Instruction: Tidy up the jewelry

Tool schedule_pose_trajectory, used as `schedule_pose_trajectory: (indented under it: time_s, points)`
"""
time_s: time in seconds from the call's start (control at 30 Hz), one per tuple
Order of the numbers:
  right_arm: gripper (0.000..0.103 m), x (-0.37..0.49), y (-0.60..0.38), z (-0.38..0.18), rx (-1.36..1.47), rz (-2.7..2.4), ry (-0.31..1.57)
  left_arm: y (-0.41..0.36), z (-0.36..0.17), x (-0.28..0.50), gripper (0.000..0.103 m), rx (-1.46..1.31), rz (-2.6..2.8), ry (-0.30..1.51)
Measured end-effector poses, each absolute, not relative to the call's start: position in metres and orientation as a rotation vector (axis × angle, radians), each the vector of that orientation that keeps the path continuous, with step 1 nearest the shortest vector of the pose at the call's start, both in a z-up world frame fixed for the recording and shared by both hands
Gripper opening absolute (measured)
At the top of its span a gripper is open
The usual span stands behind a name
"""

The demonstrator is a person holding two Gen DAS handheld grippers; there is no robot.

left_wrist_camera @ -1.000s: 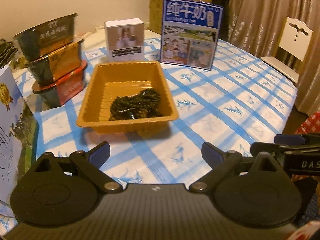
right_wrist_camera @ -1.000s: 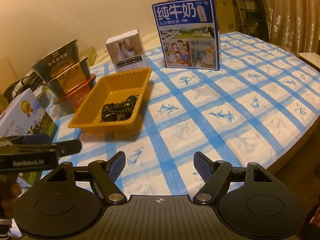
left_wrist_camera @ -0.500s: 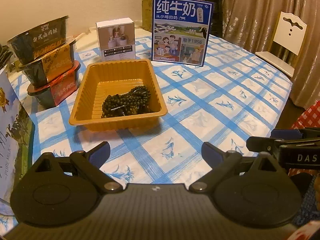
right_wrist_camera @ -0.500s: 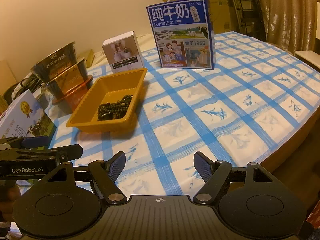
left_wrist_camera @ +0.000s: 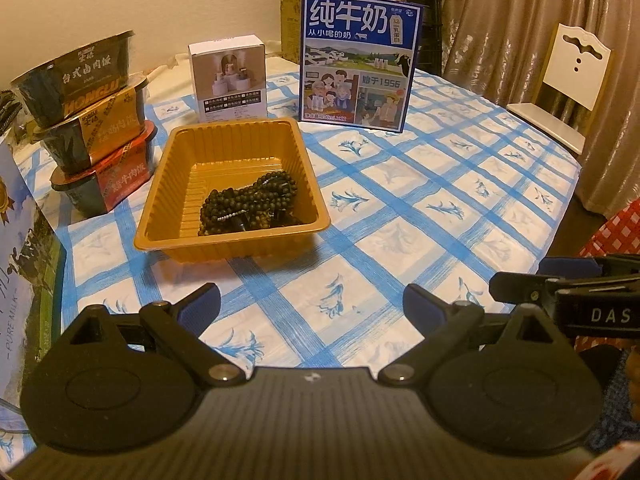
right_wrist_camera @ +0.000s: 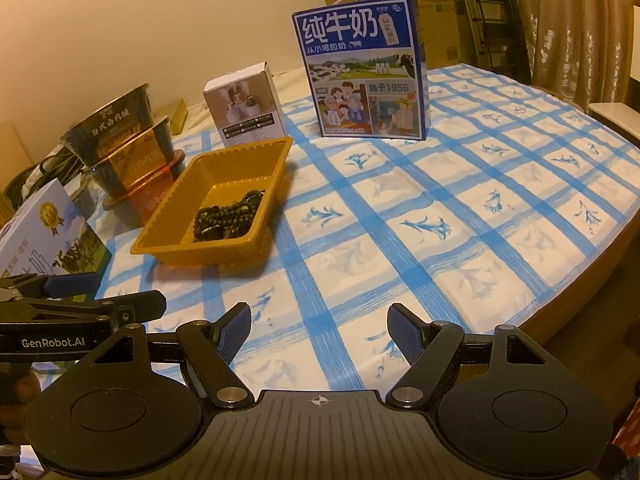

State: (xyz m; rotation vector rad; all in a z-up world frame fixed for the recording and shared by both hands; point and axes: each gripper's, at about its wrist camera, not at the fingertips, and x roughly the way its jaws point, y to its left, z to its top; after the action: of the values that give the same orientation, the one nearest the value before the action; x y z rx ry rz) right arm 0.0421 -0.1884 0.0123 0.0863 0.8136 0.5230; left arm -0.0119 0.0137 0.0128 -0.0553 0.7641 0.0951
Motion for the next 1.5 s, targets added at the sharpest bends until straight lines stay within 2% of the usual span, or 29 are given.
schedule_pose_trajectory:
  time_s: [1.5]
  points:
    - [0.075, 0.0431, -0.1884, 0.0123, 0.087, 0.518, 0.813, 0.0129, 0.0162, -0.0073, 0.097, -0.057, 0.08, 0.761]
